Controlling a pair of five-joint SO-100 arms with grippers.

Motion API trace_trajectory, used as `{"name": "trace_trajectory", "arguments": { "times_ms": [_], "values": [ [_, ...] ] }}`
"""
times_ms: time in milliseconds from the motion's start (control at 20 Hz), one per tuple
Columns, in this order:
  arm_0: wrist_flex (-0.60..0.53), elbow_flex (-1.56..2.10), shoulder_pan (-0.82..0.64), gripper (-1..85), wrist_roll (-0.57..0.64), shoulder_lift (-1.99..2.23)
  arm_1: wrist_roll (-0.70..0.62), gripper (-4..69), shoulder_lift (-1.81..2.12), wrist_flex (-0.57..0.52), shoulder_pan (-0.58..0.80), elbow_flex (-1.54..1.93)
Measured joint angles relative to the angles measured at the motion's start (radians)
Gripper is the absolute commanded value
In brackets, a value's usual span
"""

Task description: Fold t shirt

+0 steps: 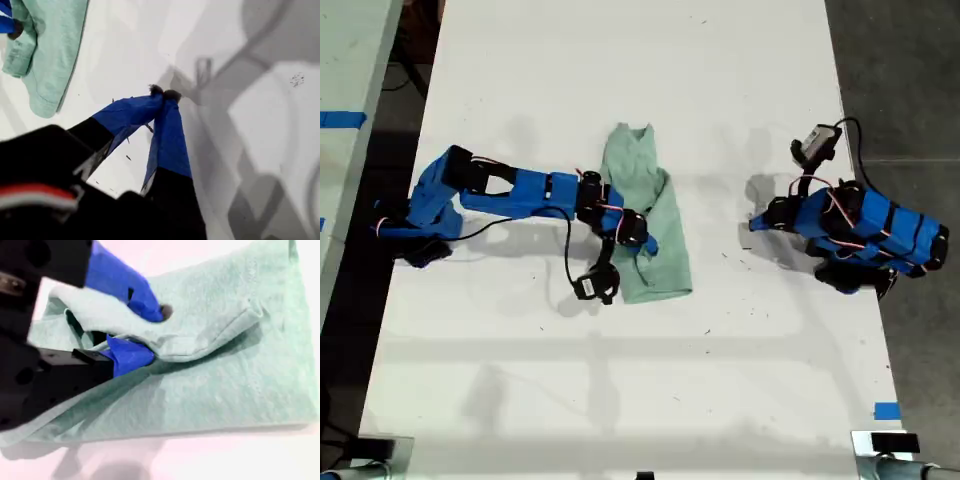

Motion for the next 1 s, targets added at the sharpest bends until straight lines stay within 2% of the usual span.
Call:
{"name": "trace_trajectory", "arguments": {
  "times_ms": [250, 300, 500, 600, 800, 950, 1000],
  "values": [
    [0.081, 0.014, -0.008, 14.2, 0.014, 0.21, 0.0, -0.5, 0.0, 0.0, 0.0, 0.0],
    [0.106, 0.034, -0.026, 3.2, 0.014, 0.287, 0.0, -0.5, 0.0, 0.0, 0.0, 0.0],
    [0.137, 0.291, -0.176, 0.8, 0.017, 0.561, 0.0, -0.5, 0.0, 0.0, 0.0, 0.0],
    [-0.008, 0.584, -0.288, -0.3, 0.028, 0.787, 0.0, -0.5, 0.0, 0.0, 0.0, 0.0],
    [-0.489, 1.42, -0.515, -0.3, 0.14, 1.416, 0.0, -0.5, 0.0, 0.0, 0.0, 0.0],
    [-0.799, 1.956, -0.545, -0.3, 0.216, 1.744, 0.0, -0.5, 0.0, 0.0, 0.0, 0.0],
    [-0.833, 2.085, -0.543, -0.3, 0.227, 1.841, 0.0, -0.5, 0.0, 0.0, 0.0, 0.0]
  ]
}}
